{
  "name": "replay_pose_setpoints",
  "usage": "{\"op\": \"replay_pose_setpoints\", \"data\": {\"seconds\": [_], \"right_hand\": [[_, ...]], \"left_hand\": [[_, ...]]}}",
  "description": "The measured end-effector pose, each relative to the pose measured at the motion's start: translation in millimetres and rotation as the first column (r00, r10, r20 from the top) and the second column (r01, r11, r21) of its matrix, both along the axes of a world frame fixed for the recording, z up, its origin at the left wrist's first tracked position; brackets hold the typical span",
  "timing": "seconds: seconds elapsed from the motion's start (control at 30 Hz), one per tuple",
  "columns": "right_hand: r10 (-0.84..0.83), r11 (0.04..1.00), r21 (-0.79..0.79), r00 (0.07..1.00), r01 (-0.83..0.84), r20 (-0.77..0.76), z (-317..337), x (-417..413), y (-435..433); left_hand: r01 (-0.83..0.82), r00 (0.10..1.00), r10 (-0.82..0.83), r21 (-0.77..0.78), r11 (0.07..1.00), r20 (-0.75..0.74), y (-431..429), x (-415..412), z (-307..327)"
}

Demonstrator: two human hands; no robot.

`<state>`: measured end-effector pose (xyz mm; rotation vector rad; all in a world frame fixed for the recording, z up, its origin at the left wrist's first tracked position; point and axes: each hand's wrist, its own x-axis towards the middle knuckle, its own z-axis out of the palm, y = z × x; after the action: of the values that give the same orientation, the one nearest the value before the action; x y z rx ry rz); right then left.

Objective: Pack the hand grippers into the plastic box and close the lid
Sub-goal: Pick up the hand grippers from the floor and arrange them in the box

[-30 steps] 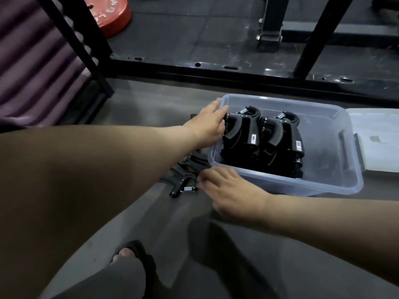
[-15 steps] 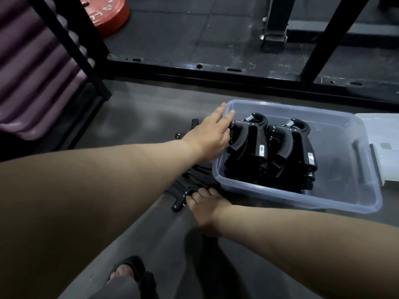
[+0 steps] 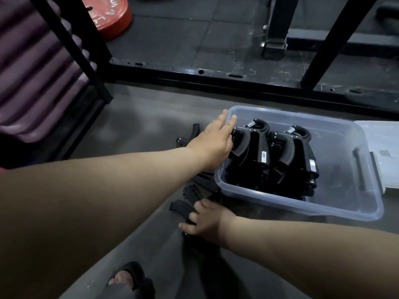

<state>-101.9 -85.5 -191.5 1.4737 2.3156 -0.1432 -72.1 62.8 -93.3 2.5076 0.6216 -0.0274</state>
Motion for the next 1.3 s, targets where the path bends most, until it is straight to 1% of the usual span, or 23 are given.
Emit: {"op": "replay_pose_setpoints", "data": {"seconds": [0.07,0.13,0.17,0.23,0.27,0.33,0.43,0.5,0.57,0.63,0.67,0.7,0.73,0.8,0.83,0.87,0.9,0.93,0.97,1.07,1.17,1.2,1.3], "right_hand": [[0.024,0.998,0.056,1.0,-0.024,-0.004,-8,0,0],[-0.055,0.997,0.044,0.998,0.056,-0.042,-4,0,5],[-0.11,0.993,0.02,0.988,0.112,-0.105,-3,2,6],[-0.125,0.992,-0.037,0.983,0.121,-0.134,2,10,6],[-0.054,0.998,0.003,0.993,0.055,-0.107,2,14,5],[0.099,0.995,0.026,0.995,-0.1,0.03,8,22,0],[0.29,0.951,0.114,0.957,-0.287,-0.012,9,26,-3],[0.298,0.945,0.157,0.954,-0.288,-0.043,10,26,-9],[0.217,0.97,0.129,0.972,-0.205,-0.088,26,26,-17],[0.07,0.997,-0.019,0.996,-0.071,-0.061,41,28,-26],[-0.038,0.992,-0.119,0.998,0.032,-0.05,48,31,-32],[-0.185,0.968,-0.188,0.978,0.165,-0.094,58,35,-39],[-0.334,0.925,-0.246,0.928,0.29,-0.162,66,39,-46],[-0.577,0.798,-0.375,0.778,0.473,-0.248,83,49,-61],[-0.697,0.696,-0.494,0.656,0.521,-0.29,93,54,-69],[-0.807,0.572,-0.656,0.48,0.493,-0.342,100,59,-77],[-0.887,0.456,-0.802,0.267,0.385,-0.377,109,64,-85],[-0.927,0.375,-0.892,0.084,0.254,-0.365,119,70,-92],[-0.942,0.327,-0.935,-0.037,0.135,-0.335,130,75,-99],[-0.923,0.309,-0.948,-0.264,-0.077,-0.279,161,92,-116],[-0.851,0.378,-0.902,-0.461,-0.208,-0.25,183,107,-129],[-0.831,0.406,-0.887,-0.494,-0.219,-0.258,190,113,-133],[-0.741,0.483,-0.865,-0.59,-0.136,-0.32,212,137,-136]], "left_hand": [[0.002,1.0,-0.002,0.034,0.999,-0.009,-2,0,3],[0.031,0.999,-0.03,0.095,0.995,-0.011,-3,0,4],[0.049,0.999,-0.048,0.119,0.992,-0.009,-4,-1,5],[0.061,0.998,-0.062,0.123,0.991,0.007,-4,-1,4],[0.057,0.998,-0.06,0.112,0.992,0.025,-4,-3,4],[0.042,0.997,-0.047,0.081,0.996,0.055,-6,-6,5],[0.032,0.997,-0.035,0.045,0.998,0.063,-9,-9,6],[0.027,0.998,-0.03,0.051,0.998,0.058,-10,-10,6],[0.022,0.999,-0.025,0.065,0.998,0.045,-10,-9,6],[0.017,0.999,-0.019,0.078,0.997,0.028,-11,-9,7],[0.017,1.0,-0.018,0.082,0.996,0.017,-11,-9,7],[0.017,1.0,-0.018,0.083,0.996,0.005,-11,-9,8],[0.017,1.0,-0.017,0.085,0.996,-0.003,-11,-9,9],[0.021,1.0,-0.02,0.094,0.995,-0.011,-11,-9,9],[0.025,1.0,-0.024,0.098,0.995,-0.012,-11,-9,9],[0.028,1.0,-0.026,0.104,0.994,-0.012,-11,-9,9],[0.028,1.0,-0.027,0.112,0.993,-0.012,-11,-9,9],[0.027,1.0,-0.026,0.119,0.992,-0.008,-12,-9,9],[0.024,1.0,-0.024,0.124,0.992,-0.002,-12,-8,9],[0.019,1.0,-0.021,0.128,0.992,0.015,-12,-8,9],[0.009,1.0,-0.013,0.141,0.99,0.029,-11,-8,8],[0.015,0.999,-0.019,0.157,0.988,0.028,-11,-8,7],[0.033,0.999,-0.038,0.192,0.981,0.022,-11,-6,5]]}}
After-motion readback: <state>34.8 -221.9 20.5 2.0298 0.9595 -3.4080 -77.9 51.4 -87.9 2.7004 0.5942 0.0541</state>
